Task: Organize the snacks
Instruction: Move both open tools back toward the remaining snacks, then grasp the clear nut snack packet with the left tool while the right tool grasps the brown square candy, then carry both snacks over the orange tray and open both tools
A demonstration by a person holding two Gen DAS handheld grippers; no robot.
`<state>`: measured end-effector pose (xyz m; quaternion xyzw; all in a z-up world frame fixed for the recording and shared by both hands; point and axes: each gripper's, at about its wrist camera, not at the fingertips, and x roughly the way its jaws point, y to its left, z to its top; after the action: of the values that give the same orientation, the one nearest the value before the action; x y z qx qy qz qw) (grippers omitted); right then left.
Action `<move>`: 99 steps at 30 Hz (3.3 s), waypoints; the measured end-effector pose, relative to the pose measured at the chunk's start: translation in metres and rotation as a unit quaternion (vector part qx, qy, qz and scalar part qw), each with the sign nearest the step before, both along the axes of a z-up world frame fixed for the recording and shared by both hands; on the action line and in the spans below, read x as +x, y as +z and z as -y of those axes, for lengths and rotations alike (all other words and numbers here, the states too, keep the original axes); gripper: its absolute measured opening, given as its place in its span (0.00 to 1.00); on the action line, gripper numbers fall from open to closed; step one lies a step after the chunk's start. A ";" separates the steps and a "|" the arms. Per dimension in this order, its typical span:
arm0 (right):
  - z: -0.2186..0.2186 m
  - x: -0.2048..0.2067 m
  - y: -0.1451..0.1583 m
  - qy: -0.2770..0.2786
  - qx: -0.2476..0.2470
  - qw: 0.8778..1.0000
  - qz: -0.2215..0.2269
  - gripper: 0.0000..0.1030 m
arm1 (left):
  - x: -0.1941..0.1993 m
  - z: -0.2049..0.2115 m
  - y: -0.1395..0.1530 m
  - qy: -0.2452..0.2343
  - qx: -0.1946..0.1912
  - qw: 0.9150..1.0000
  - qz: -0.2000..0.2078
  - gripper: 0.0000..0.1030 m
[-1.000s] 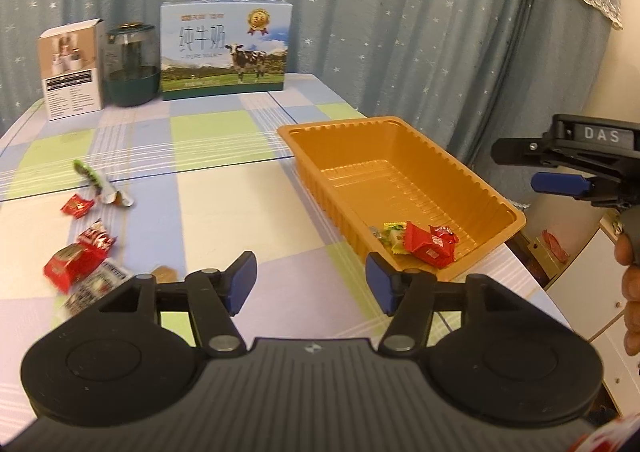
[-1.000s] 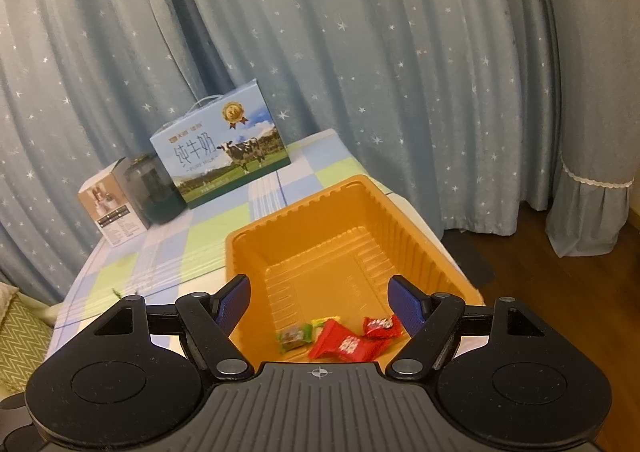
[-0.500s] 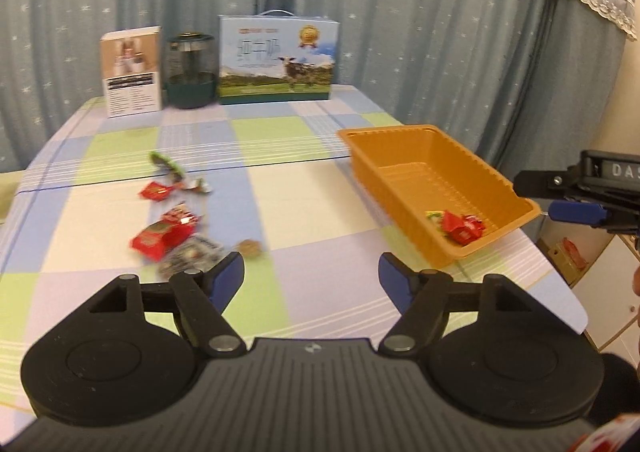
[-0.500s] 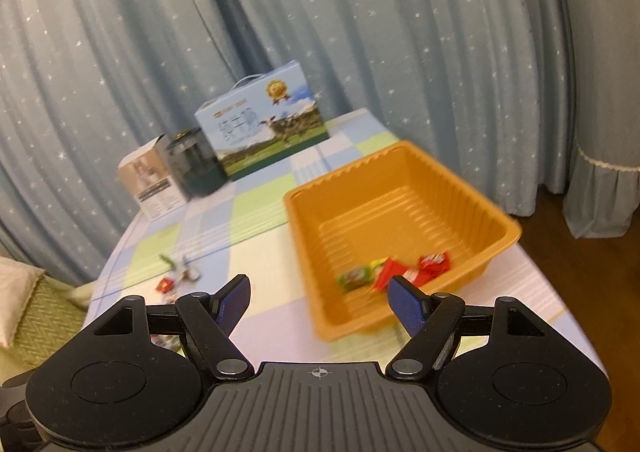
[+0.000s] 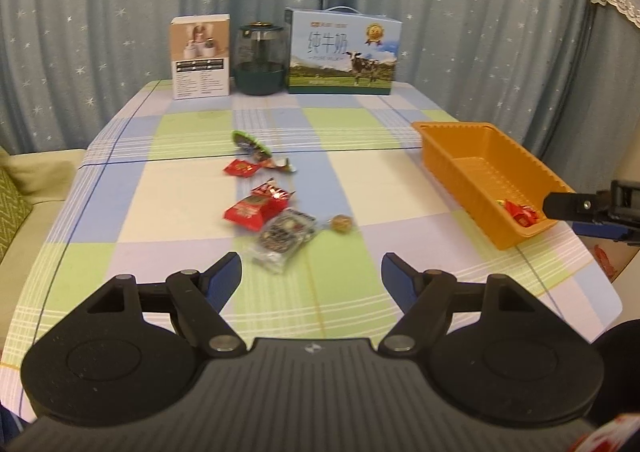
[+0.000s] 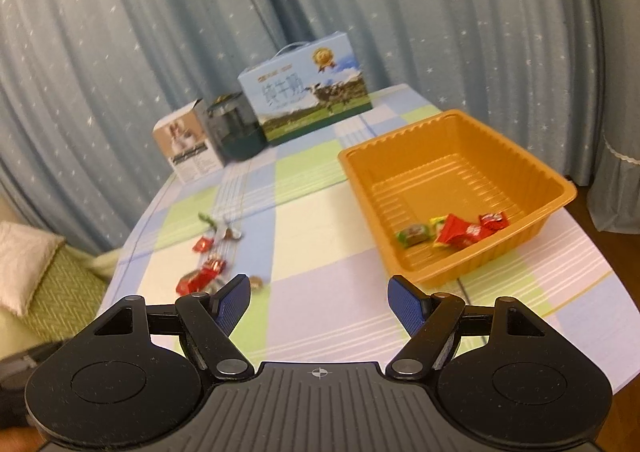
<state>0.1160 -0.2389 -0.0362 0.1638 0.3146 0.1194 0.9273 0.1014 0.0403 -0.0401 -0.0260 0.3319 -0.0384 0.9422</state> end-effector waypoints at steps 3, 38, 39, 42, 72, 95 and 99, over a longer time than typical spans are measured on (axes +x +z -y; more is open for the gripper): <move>-0.006 -0.001 -0.004 0.010 -0.009 1.000 0.001 0.73 | 0.002 -0.008 -0.004 0.005 -0.002 1.000 -0.004 0.72; -0.082 0.097 -0.094 0.109 -0.078 0.991 -0.026 0.73 | 0.115 -0.039 -0.085 -0.096 0.040 0.993 -0.064 0.59; -0.082 0.100 -0.096 0.108 -0.078 0.991 -0.028 0.73 | 0.119 -0.039 -0.087 -0.099 0.037 0.992 -0.065 0.58; -0.084 0.106 -0.100 0.111 -0.079 0.990 -0.029 0.73 | 0.126 -0.038 -0.091 -0.110 0.032 0.991 -0.067 0.49; -0.155 0.153 -0.127 0.224 -0.173 0.959 0.035 0.38 | 0.101 -0.029 -0.097 -0.074 0.000 0.995 -0.067 0.35; -0.117 0.127 -0.115 0.166 -0.139 0.976 0.007 0.22 | 0.110 -0.017 -0.103 -0.081 0.046 0.995 -0.043 0.40; -0.118 0.122 -0.115 0.165 -0.136 0.977 0.004 0.22 | 0.107 -0.014 -0.102 -0.075 0.046 0.995 -0.043 0.34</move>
<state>0.2378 -0.1206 -0.1514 -0.0185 0.3467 0.2272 0.9099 0.2087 0.0543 -0.1423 0.0412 0.3743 -0.0924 0.9218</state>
